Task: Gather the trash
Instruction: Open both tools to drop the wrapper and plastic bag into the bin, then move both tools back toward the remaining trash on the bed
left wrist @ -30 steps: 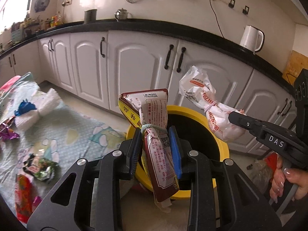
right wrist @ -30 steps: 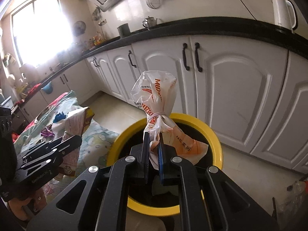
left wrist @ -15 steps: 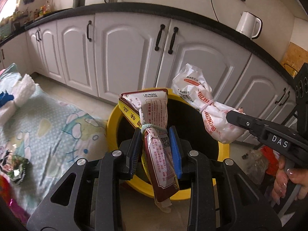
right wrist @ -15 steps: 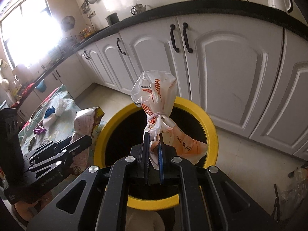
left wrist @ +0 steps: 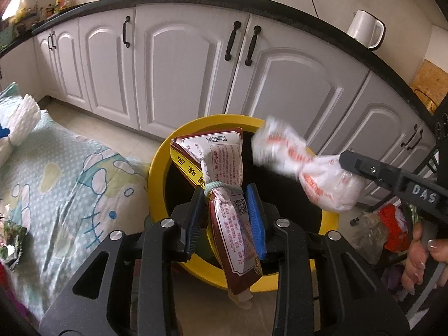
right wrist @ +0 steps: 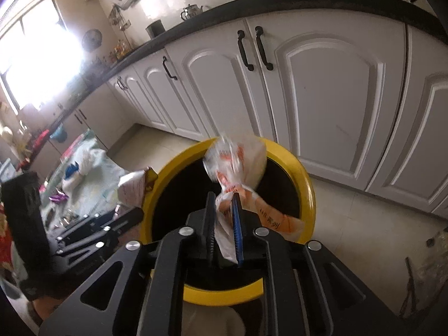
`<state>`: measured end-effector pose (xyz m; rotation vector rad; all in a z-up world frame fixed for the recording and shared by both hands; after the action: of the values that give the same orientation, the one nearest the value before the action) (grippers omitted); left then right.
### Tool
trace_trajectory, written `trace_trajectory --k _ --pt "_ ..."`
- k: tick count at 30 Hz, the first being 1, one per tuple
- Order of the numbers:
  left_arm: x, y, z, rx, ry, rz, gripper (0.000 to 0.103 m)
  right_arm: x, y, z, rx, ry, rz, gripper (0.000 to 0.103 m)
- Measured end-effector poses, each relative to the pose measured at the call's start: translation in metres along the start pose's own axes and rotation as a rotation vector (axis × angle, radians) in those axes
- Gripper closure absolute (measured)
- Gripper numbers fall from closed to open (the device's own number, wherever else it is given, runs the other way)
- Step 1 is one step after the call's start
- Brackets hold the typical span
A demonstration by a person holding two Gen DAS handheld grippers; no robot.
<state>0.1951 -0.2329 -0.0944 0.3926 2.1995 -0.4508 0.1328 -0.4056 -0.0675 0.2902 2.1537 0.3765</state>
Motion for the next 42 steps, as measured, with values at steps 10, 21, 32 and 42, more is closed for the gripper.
trace_trajectory --k 10,21,32,42 --pt "-0.006 0.005 -0.024 -0.03 -0.051 -0.007 0.016 -0.012 -0.001 -0.021 0.049 -0.089 0.002 0.055" --pt "-0.019 0.023 -0.06 -0.099 -0.122 -0.051 0.011 -0.013 0.015 -0.034 0.066 -0.133 -0.05 0.029" --pt "-0.026 0.043 -0.1 -0.161 -0.213 -0.076 0.011 -0.016 0.049 -0.046 0.023 -0.176 -0.101 0.026" --pt "-0.03 0.063 -0.129 -0.205 -0.279 -0.104 0.011 -0.017 0.082 -0.055 -0.029 -0.209 -0.153 0.026"
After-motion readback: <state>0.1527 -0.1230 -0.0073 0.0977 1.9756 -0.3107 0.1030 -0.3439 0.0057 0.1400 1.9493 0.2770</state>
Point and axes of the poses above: each gripper's, at about its wrist camera, not at the fingertips, and z roughly the way its jaws point, y to its left, x to its underside, the point moved 1 cm from there along z, roughly the way its jaws point, and after that the axes turned 10 degrees about -y, right-handed, at the moved point
